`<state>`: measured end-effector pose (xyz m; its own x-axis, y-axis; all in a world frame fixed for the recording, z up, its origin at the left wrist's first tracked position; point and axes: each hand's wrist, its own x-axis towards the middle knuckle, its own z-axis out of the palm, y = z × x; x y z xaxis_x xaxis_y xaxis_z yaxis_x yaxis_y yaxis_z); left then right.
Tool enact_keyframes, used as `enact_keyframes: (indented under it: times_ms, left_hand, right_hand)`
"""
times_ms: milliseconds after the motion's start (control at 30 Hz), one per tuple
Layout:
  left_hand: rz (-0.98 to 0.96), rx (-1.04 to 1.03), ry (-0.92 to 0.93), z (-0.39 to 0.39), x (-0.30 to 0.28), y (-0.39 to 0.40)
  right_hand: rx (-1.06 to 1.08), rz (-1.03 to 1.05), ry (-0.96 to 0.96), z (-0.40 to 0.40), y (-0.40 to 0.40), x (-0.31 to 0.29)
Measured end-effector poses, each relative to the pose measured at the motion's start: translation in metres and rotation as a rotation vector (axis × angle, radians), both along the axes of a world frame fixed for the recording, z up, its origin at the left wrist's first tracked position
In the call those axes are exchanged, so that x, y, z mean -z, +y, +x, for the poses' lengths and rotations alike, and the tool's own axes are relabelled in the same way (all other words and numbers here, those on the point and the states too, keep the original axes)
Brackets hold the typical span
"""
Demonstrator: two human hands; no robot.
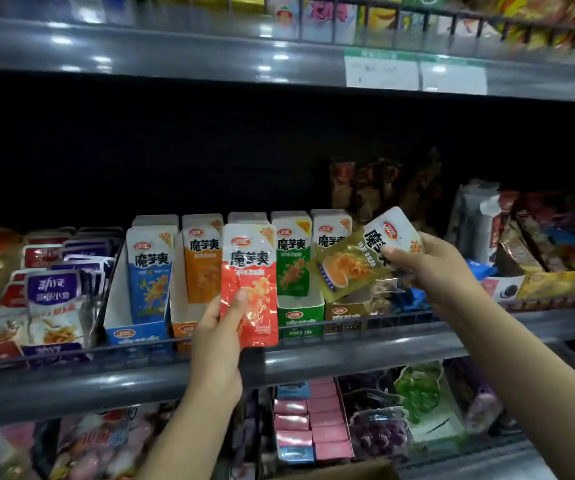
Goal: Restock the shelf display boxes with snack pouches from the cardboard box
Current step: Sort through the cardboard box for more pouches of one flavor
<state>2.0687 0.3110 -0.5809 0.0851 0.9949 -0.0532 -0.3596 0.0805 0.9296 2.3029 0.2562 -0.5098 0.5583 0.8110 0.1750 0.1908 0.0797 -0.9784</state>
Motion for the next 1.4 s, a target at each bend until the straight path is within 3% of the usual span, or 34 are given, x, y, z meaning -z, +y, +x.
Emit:
enact_keyframes:
  times_ms: [167,333,533,667,733,833,967,1267,1400]
  left_hand:
    - [0.064,-0.069,0.096,0.003,-0.03,0.025]
    - [0.211,-0.155,0.421,0.006,-0.049,0.067]
    - [0.287,-0.091,0.777,0.018,-0.042,0.097]
    - [0.271,-0.088,0.842,0.018,-0.031,0.114]
    - [0.289,-0.123,0.945,0.015,-0.028,0.117]
    - [0.412,-0.275,1.278,0.011,-0.028,0.118]
    - [0.472,-0.311,1.417,0.014,-0.034,0.113]
    - [0.53,-0.362,1.364,0.017,-0.034,0.112]
    - [0.577,-0.359,1.226,0.017,-0.025,0.104]
  right_hand:
    - [0.097,0.012,-0.242,0.012,0.02,-0.024]
    - [0.146,-0.126,-0.565,0.009,0.053,-0.026]
    - [0.08,-0.241,-0.673,0.001,0.081,-0.01]
    - [0.058,-0.299,-0.755,0.004,0.1,0.007]
    - [0.07,-0.292,-0.802,0.005,0.106,0.014]
    - [0.162,-0.262,-1.003,0.011,0.111,0.02]
    - [0.235,-0.232,-1.065,0.009,0.113,0.021]
    - [0.161,-0.114,-0.833,0.004,0.121,0.03]
    - [0.153,-0.103,-0.809,0.004,0.113,0.033]
